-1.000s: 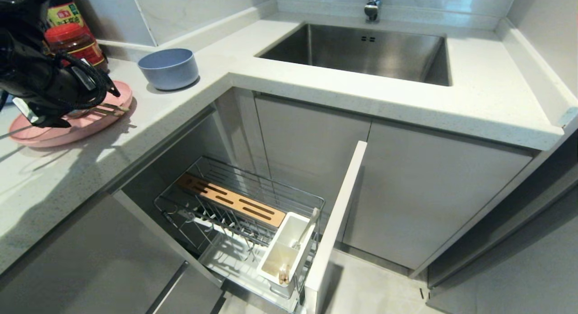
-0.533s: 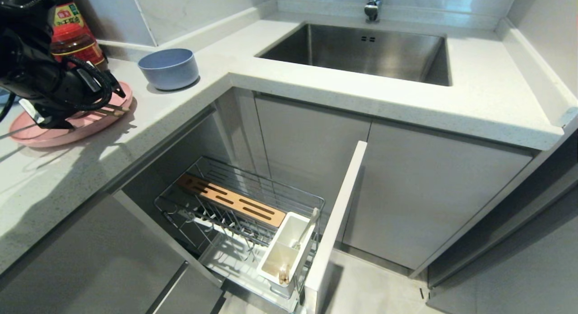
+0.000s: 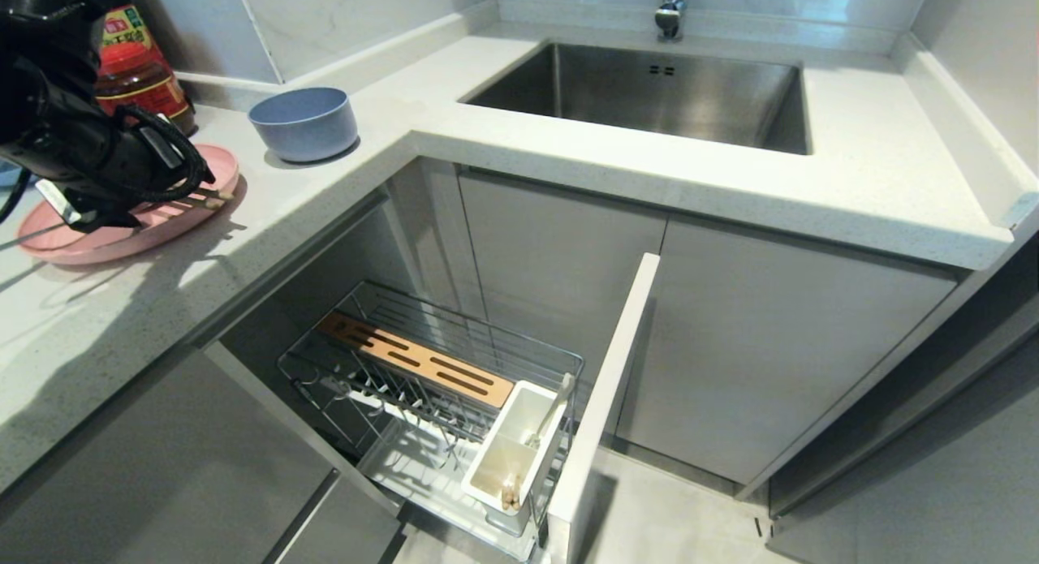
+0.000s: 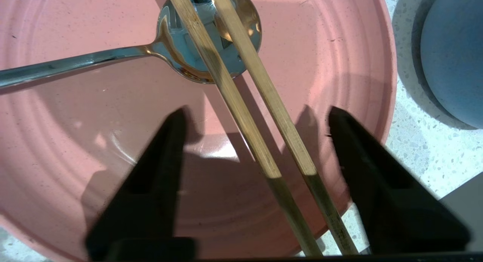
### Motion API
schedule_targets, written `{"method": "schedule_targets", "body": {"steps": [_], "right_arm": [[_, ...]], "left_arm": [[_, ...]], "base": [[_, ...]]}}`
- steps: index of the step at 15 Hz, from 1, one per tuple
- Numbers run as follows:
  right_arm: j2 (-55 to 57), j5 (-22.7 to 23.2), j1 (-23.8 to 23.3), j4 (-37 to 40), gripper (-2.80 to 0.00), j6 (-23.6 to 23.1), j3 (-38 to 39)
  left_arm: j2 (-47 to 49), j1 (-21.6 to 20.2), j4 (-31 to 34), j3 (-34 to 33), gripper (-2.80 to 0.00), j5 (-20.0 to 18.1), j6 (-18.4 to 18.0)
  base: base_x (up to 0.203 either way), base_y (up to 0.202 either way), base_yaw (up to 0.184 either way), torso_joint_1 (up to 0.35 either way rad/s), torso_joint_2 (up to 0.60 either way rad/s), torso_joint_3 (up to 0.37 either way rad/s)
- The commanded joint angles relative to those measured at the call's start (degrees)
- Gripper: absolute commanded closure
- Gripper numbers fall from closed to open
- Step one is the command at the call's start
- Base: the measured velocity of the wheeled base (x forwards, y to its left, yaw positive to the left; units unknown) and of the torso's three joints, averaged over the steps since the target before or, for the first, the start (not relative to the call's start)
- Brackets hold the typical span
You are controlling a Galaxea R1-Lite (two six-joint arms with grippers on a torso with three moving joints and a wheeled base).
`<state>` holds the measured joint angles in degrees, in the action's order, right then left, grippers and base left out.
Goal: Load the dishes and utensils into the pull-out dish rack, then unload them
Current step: Pick up the chopsticks and place it in the cupboard
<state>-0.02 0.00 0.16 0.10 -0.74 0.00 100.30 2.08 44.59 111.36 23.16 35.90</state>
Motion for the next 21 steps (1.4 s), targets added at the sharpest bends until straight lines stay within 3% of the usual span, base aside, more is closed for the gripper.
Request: {"method": "schedule_targets", "body": {"steps": [1, 13, 18, 21], "right_arm": [[0.02, 0.00, 0.02, -0.01, 0.00, -0.05, 0.00], [0.02, 0.00, 0.02, -0.01, 0.00, -0.05, 0.00], [0.02, 0.00, 0.02, -0.01, 0.00, -0.05, 0.00], [0.02, 0.00, 0.02, -0.01, 0.00, -0.05, 0.00]], "left_arm": [[0.07, 0.02, 0.32, 0.00, 0.00, 0.13, 0.23], [-1.34, 0.02, 0.25, 0.08, 0.00, 0.25, 0.14], [-11.00, 0.62, 0.43, 0.01, 0.00, 0.12, 0.07], [-17.42, 4.50, 0.59, -0.07, 0.00, -0.48, 0.13]], "base": [[0.000, 0.000, 0.000, 0.000, 0.00, 0.000], [0.000, 0.000, 0.000, 0.000, 0.00, 0.000], [0.000, 0.000, 0.000, 0.000, 0.00, 0.000], [0.000, 0.000, 0.000, 0.000, 0.00, 0.000]]}}
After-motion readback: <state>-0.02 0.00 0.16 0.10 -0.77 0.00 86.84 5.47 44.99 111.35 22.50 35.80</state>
